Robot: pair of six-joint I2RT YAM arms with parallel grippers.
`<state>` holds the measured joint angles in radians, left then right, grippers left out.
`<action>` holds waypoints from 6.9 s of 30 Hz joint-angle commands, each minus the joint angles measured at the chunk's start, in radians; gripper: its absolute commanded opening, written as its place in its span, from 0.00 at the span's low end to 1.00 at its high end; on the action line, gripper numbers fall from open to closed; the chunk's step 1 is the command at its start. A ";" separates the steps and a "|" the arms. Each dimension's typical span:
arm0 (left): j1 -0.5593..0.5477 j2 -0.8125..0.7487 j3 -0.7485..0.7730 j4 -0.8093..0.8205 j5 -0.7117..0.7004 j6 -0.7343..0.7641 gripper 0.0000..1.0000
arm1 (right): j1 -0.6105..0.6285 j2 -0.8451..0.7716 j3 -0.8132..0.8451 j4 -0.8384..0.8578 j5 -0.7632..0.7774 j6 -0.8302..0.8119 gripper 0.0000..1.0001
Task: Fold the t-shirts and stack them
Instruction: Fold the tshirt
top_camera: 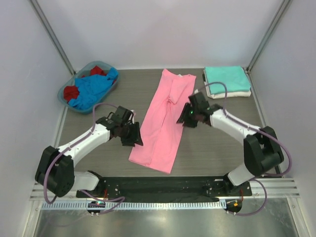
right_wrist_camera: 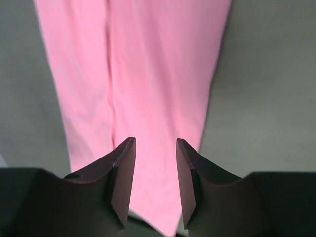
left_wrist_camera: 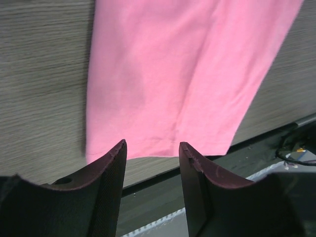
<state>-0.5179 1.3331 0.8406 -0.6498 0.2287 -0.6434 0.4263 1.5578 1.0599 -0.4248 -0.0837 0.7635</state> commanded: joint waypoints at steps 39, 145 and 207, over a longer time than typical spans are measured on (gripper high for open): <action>-0.005 -0.029 0.023 0.020 -0.020 0.042 0.47 | 0.775 -0.212 -0.454 0.055 0.311 0.732 0.33; -0.315 0.047 0.014 0.145 -0.048 -0.223 0.00 | 0.709 -0.627 -0.425 -0.394 0.671 0.518 0.01; 0.190 0.977 1.101 0.332 0.282 -0.124 0.00 | -0.138 0.452 0.615 -0.098 0.214 -0.469 0.01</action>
<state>-0.3382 2.3283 1.8984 -0.3939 0.4614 -0.7551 0.2932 2.0399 1.6314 -0.5465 0.1501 0.3088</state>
